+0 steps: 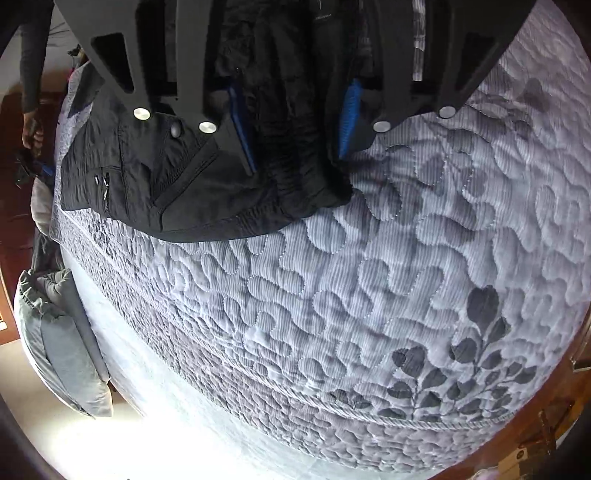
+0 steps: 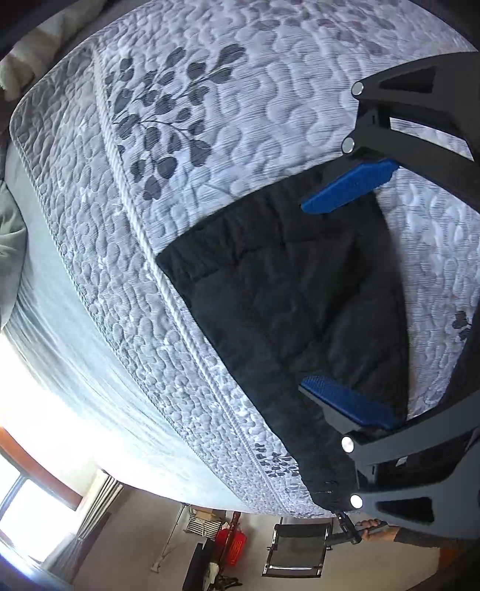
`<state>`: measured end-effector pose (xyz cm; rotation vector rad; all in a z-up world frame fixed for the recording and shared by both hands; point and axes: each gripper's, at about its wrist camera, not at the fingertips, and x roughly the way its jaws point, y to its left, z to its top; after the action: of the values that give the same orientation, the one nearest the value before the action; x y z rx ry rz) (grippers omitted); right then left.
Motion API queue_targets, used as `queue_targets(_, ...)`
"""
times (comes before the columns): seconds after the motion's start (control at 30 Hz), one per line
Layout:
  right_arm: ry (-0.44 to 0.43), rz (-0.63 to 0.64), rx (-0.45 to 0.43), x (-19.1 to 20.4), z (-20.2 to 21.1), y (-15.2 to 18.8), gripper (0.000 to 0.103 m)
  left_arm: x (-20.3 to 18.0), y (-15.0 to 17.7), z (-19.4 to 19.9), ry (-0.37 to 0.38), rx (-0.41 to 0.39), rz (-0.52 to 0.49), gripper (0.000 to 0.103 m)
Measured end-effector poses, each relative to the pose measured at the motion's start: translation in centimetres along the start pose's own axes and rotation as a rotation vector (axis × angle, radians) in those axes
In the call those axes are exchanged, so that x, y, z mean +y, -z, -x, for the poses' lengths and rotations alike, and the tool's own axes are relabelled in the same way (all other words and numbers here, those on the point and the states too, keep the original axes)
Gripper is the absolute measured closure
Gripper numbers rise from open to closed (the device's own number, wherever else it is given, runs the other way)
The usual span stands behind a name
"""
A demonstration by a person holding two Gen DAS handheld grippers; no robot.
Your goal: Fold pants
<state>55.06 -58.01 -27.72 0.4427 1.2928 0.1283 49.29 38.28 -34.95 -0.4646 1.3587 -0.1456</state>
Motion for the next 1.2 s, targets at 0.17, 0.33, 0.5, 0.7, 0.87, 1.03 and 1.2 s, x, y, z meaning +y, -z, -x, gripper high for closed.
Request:
queue_targets(0.17,0.048,0.045,0.036,-0.9,-2.9,-4.5,0.013,-0.2,-0.2,-0.6,-0.014,-0.01,0.013,0.067)
queue_targets(0.33,0.039,0.071,0.05,-1.8,-6.4,-7.6,0.013,0.0,-0.3,-1.4,-0.019,-0.015,0.037,0.068)
queue_targets(0.5,0.03,0.105,0.088,-1.7,-9.3,-8.4,0.012,0.2,-0.4,-1.7,-0.028,-0.018,0.056,0.068)
queue_targets(0.7,-0.055,0.128,0.078,-1.0,-7.7,-7.5,0.092,-1.0,0.0,-1.1,-0.085,-0.056,0.045,0.073)
queue_targets(0.87,-0.061,0.137,-0.005,-0.8,-2.4,-5.9,0.096,-2.0,0.6,1.2,-0.098,-0.135,0.042,0.081)
queue_targets(1.03,-0.054,0.169,-0.09,0.5,4.4,-2.8,0.098,-4.3,1.9,5.6,-0.073,-0.237,-0.008,0.082)
queue_targets(1.2,-0.053,0.165,-0.182,0.1,11.3,2.3,0.098,-7.0,5.1,11.5,-0.03,-0.351,-0.09,0.082)
